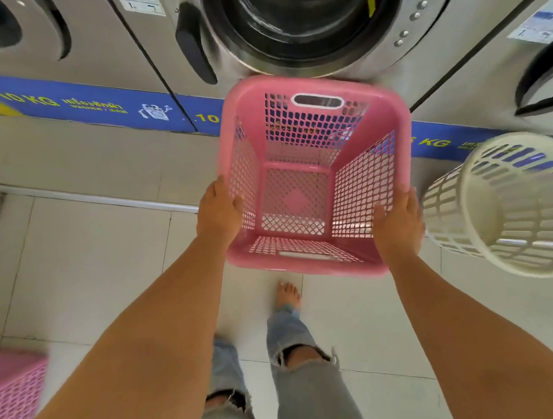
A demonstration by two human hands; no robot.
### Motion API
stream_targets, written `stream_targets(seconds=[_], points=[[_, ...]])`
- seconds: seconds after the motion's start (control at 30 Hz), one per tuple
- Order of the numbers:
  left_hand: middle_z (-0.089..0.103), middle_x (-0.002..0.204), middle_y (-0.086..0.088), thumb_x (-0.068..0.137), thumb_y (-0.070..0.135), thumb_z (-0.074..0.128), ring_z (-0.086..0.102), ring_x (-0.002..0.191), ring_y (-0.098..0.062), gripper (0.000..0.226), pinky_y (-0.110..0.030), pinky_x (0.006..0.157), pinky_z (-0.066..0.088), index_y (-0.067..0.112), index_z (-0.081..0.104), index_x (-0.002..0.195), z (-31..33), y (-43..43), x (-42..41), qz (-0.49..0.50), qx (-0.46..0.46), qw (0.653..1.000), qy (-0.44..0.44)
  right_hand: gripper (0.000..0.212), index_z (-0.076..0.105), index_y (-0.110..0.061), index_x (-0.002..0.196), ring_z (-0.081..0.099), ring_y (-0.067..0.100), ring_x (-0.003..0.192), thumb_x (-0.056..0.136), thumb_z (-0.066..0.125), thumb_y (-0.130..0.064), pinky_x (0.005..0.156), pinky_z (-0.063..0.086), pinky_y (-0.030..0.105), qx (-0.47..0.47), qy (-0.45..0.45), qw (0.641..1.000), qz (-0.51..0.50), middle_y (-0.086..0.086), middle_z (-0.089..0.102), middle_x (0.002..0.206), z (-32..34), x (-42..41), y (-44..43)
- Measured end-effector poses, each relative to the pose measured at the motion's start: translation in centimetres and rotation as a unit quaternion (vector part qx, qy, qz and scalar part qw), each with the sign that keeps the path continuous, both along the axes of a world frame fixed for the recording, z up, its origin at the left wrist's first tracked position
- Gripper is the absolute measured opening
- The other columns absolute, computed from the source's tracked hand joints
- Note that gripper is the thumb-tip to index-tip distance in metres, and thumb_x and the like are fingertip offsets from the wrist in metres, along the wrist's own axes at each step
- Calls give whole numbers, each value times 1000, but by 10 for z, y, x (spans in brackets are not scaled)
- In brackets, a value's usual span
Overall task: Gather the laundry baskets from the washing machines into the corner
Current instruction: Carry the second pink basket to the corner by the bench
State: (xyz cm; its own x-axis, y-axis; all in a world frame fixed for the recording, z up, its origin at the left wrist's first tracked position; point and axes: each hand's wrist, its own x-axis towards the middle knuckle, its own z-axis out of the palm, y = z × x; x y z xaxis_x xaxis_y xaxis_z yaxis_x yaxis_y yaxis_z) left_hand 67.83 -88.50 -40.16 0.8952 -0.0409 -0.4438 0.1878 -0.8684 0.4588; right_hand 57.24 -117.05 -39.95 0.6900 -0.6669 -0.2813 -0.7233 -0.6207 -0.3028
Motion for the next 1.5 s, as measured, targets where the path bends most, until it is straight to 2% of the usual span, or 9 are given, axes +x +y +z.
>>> stream_targets(seconds=[0.13,0.3,0.4,0.5,0.7,0.83,1.07,1.33,1.5], points=[[30,153,-19,99,25,48,41,133,-42,67,-54,105,38,12,15,155,-22,-10,23,35,19,999,2,67,12,-22,154,25,39,143,96,45,-30,115,25,51,18,13,1000,5,16,18,160,-26,17,-33],[38,150,-20,100,23,46,46,131,-42,70,-49,104,38,17,7,157,-43,-10,44,95,14,995,24,72,8,-39,153,39,32,135,94,47,-22,99,42,52,68,-53,996,-4,8,28,156,-42,29,-48],[46,143,-19,98,21,48,52,125,-41,65,-48,100,42,16,15,155,-50,-9,46,107,4,994,11,77,11,-41,152,49,29,124,90,46,-12,90,47,45,61,-91,994,9,1,35,151,-43,26,-49],[52,134,-16,97,18,47,57,116,-40,55,-50,94,47,16,25,148,-47,-8,37,115,-4,993,-7,78,13,-40,152,48,28,126,88,46,-10,91,46,42,66,-103,992,14,-3,35,152,-41,21,-48],[58,127,-12,99,21,44,63,108,-39,41,-49,87,50,17,33,138,-24,26,-6,159,24,987,-14,77,13,-38,152,49,33,124,89,44,-8,89,45,43,68,-85,993,50,3,37,151,-21,2,-17],[57,127,-13,99,20,44,62,109,-39,42,-50,89,50,14,35,139,1,68,-44,198,50,979,-24,77,14,-40,152,54,34,115,89,45,-9,79,44,39,76,-69,991,91,3,39,147,-4,-10,22],[61,123,-11,97,23,43,65,100,-38,38,-55,83,56,18,37,134,43,173,-133,308,64,948,-54,72,14,-41,152,58,35,112,93,43,-11,80,45,38,88,-70,979,172,-1,35,152,36,-29,122],[60,118,-16,96,17,42,62,97,-40,40,-46,74,46,15,38,135,98,309,-262,458,89,877,-115,69,16,-39,152,60,38,108,94,44,-14,82,48,43,106,-121,942,295,-6,33,153,83,-61,279],[55,125,-18,98,17,43,60,105,-41,44,-50,84,46,12,34,141,132,388,-354,533,103,826,-154,68,18,-36,152,55,31,120,95,44,-12,87,47,43,132,-160,905,371,-5,32,154,112,-96,385]])
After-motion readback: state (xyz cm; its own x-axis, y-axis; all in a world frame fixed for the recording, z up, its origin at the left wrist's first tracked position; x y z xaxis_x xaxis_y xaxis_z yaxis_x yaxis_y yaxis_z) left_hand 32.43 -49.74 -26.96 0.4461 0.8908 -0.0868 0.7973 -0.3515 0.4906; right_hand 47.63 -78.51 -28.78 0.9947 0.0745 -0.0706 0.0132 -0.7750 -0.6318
